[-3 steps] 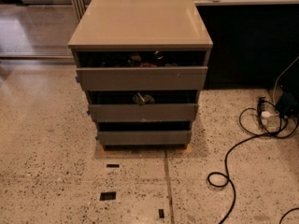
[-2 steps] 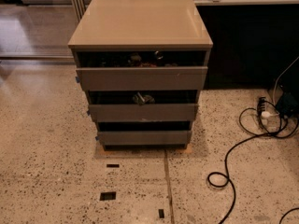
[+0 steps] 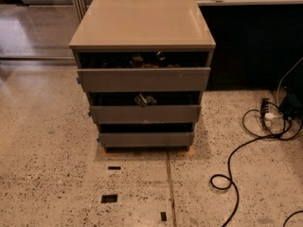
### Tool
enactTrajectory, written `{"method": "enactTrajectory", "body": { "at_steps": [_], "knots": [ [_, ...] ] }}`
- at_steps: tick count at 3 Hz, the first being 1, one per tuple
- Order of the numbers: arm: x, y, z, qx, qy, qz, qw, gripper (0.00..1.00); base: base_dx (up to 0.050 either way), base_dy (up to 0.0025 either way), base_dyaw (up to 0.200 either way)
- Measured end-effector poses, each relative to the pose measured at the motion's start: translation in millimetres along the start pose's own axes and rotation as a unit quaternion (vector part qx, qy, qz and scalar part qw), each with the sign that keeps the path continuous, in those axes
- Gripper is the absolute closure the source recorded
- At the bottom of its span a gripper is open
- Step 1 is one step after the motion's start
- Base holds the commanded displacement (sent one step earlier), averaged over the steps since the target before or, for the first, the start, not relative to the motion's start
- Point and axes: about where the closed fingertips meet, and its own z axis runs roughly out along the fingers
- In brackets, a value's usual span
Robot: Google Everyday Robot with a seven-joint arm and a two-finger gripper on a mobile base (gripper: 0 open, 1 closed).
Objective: Place redbull can into top drawer
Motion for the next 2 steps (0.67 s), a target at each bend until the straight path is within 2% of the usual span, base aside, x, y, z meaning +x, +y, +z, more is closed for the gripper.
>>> {"method": "enactTrajectory", "body": {
  "at_steps": [2],
  "knots": [
    [0.0,0.0,0.0,0.000,0.000,0.000,1.0000,0.00,0.000,0.00000,0.000]
  ]
}}
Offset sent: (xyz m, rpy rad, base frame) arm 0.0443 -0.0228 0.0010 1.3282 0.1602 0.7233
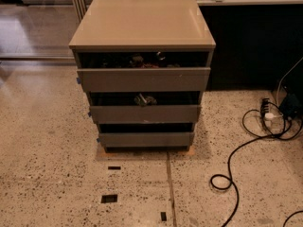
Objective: Place redbull can into top drawer
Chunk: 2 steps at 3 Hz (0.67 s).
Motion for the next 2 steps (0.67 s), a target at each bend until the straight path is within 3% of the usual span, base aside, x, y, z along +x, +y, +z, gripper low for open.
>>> {"method": "enactTrajectory", "body": {
  "at_steps": [1,2],
  "knots": [
    [7.3,11.1,-5.8,-0.032,0.011,0.009,0.9994,0.00,0.000,0.00000,0.000],
    [-68.6,-3.1,12.0,-0.113,-0.141,-0.134,0.9743,0.00,0.000,0.00000,0.000]
  ]
}}
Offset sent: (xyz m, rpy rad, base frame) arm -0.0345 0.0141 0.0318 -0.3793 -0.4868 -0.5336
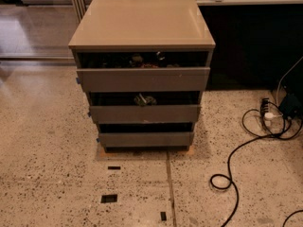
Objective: Place redbull can into top drawer
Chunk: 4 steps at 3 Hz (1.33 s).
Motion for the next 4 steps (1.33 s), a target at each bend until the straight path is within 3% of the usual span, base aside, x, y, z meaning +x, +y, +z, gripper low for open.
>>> {"method": "enactTrajectory", "body": {
  "at_steps": [1,2,3,4],
  "knots": [
    [-99.0,6.2,47.5,-0.151,-0.238,-0.196,0.9394,0.00,0.000,0.00000,0.000],
    [-99.0,6.2,47.5,-0.151,-0.238,-0.196,0.9394,0.00,0.000,0.00000,0.000],
    [-87.6,16.7,40.3,-0.200,-0.238,-0.276,0.9094,0.00,0.000,0.00000,0.000],
    [-68.4,18.5,40.4,-0.263,-0.248,-0.434,0.8253,0.00,0.000,0.00000,0.000]
  ]
}}
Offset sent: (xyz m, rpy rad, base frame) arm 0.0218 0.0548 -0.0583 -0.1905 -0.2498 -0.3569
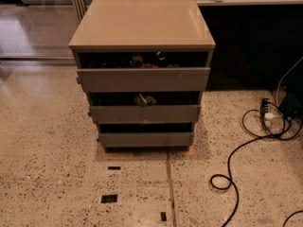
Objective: Place redbull can into top drawer
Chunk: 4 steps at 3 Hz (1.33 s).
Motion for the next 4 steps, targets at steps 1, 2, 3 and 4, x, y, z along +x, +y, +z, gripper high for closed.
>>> {"method": "enactTrajectory", "body": {
  "at_steps": [1,2,3,4],
  "knots": [
    [8.6,-6.6,-2.8,-0.030,-0.014,-0.050,0.9982,0.00,0.000,0.00000,0.000],
    [8.3,-5.5,-2.9,-0.032,-0.013,-0.041,0.9986,0.00,0.000,0.00000,0.000],
    [10.7,2.7,-4.0,-0.059,-0.005,0.017,0.9981,0.00,0.000,0.00000,0.000],
    [12.3,22.3,1.2,-0.149,-0.009,0.034,0.9882,0.00,0.000,0.00000,0.000]
  ]
}}
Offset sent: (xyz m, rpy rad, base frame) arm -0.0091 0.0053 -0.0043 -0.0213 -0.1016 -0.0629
